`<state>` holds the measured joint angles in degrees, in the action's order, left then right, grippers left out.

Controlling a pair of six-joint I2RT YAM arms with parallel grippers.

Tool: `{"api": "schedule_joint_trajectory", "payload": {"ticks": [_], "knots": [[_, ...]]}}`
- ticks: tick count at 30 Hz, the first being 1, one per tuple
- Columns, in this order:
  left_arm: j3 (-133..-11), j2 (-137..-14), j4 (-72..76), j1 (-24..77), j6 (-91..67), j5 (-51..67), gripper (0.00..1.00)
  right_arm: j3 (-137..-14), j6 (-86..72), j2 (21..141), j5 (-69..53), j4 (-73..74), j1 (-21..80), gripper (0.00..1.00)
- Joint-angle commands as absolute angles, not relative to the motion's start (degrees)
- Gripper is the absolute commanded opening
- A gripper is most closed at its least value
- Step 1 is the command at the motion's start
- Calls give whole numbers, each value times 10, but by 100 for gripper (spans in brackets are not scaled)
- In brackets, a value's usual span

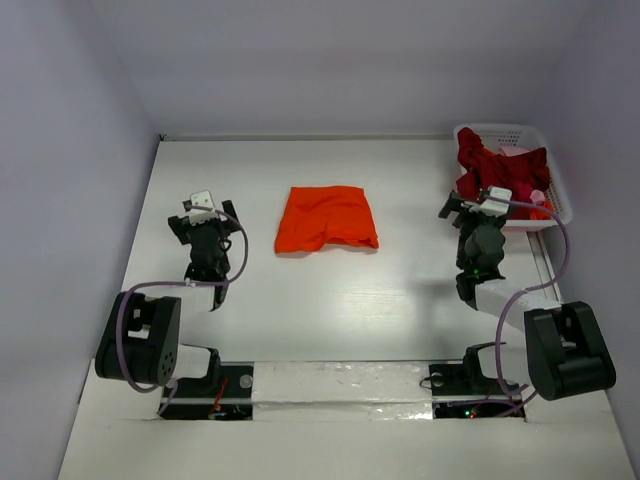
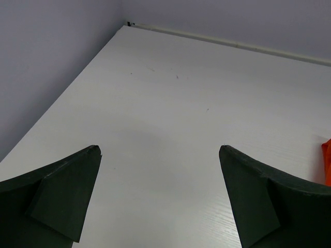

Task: Fold and stack the t-shirts
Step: Smooth out wrinkles on the folded tshirt

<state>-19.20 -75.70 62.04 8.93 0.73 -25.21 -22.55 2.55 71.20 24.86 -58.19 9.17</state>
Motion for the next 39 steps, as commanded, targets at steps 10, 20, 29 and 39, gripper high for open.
{"api": "schedule_joint_trajectory", "payload": {"ticks": [10,20,29,39], "knots": [[-144,-800,832,86,40,-221,99,-163,17,701,296,-777,91,100],[-147,-802,831,86,38,-220,99,-157,7,701,322,-789,91,100],[-148,-802,827,86,38,-217,99,-189,24,705,265,-725,91,100],[-150,-802,822,81,37,-214,99,-197,29,709,256,-719,91,100]]}}
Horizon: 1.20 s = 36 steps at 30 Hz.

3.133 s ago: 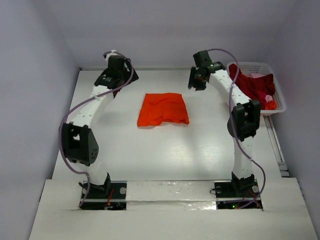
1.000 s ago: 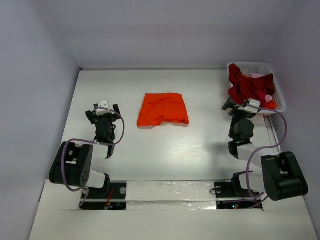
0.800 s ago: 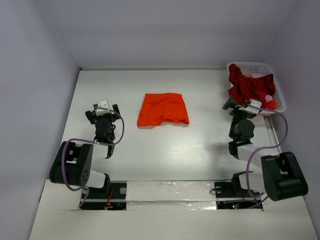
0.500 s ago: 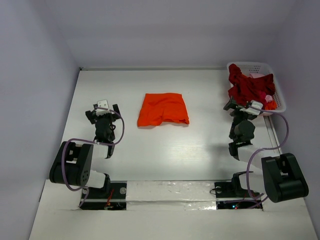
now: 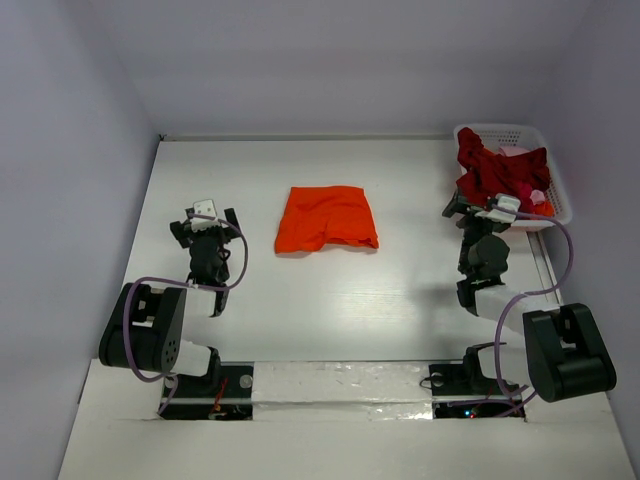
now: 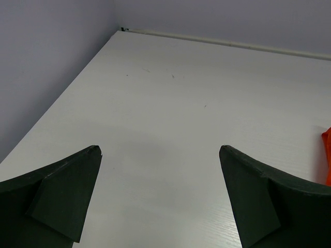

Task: Fold and stack the t-shirts
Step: Smooth out wrinkles on the folded tshirt

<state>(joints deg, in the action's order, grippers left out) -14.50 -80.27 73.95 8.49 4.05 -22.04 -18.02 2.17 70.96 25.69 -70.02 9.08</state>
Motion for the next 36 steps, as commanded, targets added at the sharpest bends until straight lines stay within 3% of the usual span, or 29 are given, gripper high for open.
{"api": "schedule_joint_trajectory", "payload": {"ticks": [1,10,15,24,36], "knots": [[-150,-802,821,81,36,-214,99,-198,31,711,256,-722,91,100],[-160,-805,808,75,33,-202,99,-193,30,708,259,-736,91,100],[-171,-807,788,69,28,-189,99,-71,36,743,264,-995,91,100],[-179,-811,775,64,26,-185,99,-131,21,750,251,-877,85,100],[-177,-810,779,64,25,-184,99,-135,19,751,259,-872,85,100]]}}
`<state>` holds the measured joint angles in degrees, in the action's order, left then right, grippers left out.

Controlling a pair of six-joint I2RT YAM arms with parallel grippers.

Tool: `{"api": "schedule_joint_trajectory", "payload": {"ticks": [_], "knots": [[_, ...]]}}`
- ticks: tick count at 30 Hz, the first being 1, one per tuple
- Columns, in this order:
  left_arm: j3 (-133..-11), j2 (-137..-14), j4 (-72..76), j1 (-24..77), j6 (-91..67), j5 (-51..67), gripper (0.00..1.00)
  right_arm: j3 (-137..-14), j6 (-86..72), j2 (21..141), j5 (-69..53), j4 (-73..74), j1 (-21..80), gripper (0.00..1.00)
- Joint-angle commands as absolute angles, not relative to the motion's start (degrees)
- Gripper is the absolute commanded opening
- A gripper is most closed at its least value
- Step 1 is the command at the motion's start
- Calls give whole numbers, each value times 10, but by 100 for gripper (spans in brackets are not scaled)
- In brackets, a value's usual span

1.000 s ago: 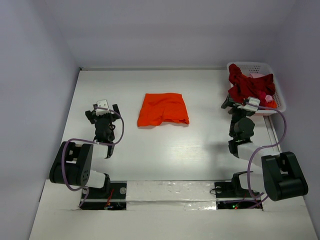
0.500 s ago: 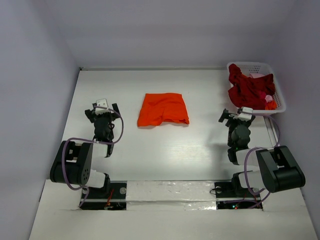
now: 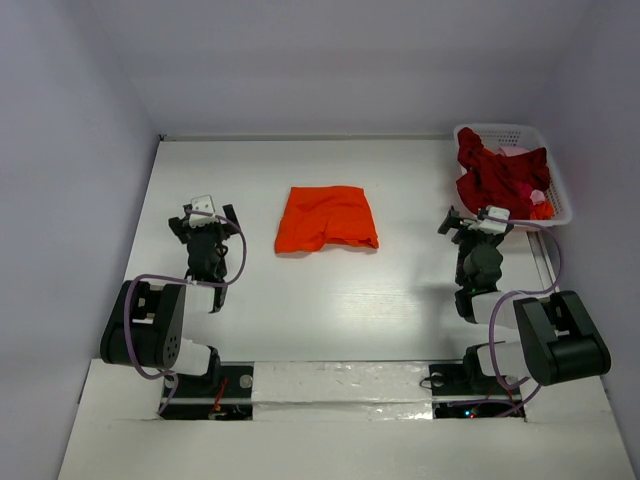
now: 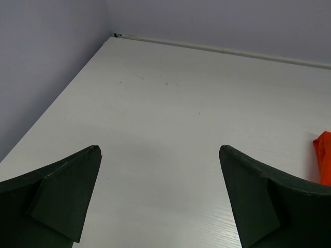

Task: Fold and stack the t-shirts
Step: Smooth out wrinkles on the folded tshirt

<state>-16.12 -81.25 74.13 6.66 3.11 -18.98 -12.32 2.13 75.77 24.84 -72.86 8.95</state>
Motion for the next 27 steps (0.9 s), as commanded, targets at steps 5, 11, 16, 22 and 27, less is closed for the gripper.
{"api": "schedule_joint_trajectory", "payload": {"ticks": [5,11,16,22,27], "knots": [[-177,-809,779,64,25,-183,99,-136,19,751,259,-870,85,100],[-177,-809,779,64,25,-183,99,-137,19,751,259,-870,85,100],[-177,-810,780,64,25,-183,99,-136,19,751,259,-870,85,100],[-178,-809,779,64,25,-183,99,-150,15,750,254,-841,80,100],[-177,-809,778,64,25,-183,99,-153,14,749,252,-834,75,100]]}}
